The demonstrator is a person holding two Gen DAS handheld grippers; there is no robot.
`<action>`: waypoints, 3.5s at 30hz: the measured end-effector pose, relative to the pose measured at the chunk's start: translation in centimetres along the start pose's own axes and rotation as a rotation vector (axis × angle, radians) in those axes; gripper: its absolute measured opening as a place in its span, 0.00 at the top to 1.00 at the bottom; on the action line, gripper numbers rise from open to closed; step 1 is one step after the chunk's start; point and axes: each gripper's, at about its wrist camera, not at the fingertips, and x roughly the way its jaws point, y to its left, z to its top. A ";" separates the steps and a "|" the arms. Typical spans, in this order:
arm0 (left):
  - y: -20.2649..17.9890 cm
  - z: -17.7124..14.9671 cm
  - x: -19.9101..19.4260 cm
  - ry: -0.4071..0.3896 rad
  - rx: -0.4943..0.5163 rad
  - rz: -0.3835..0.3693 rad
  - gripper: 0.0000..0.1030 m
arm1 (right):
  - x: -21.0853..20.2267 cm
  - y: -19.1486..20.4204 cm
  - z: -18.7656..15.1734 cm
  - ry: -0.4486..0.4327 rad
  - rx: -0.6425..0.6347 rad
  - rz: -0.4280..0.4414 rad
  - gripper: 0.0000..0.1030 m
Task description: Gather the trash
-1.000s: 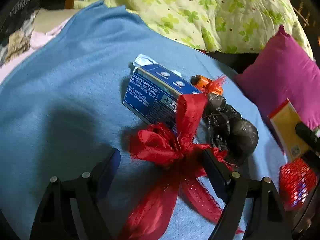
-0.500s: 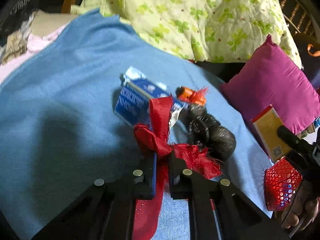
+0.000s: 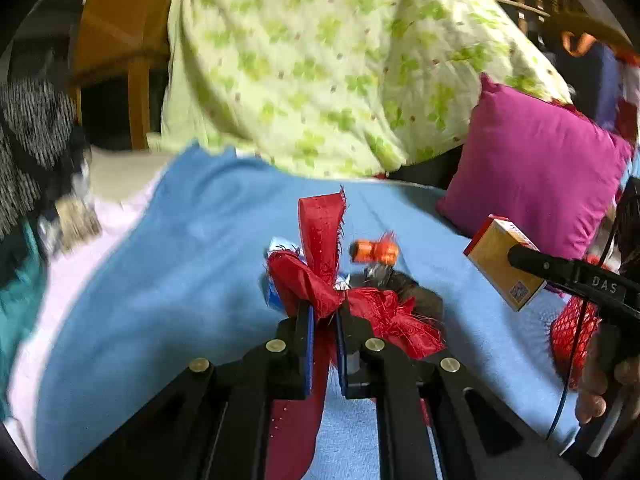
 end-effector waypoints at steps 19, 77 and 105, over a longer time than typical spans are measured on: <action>-10.9 2.3 -12.4 -0.153 0.151 0.028 0.90 | -19.7 1.0 -2.8 -0.231 -0.033 -0.048 0.51; -36.9 2.6 -14.5 -0.209 0.525 -0.131 0.90 | -37.3 -15.4 -6.1 -0.495 0.304 -0.207 0.51; -37.9 1.3 -6.0 0.006 0.444 -0.317 0.65 | -32.5 -21.2 -6.5 -0.379 0.530 -0.167 0.48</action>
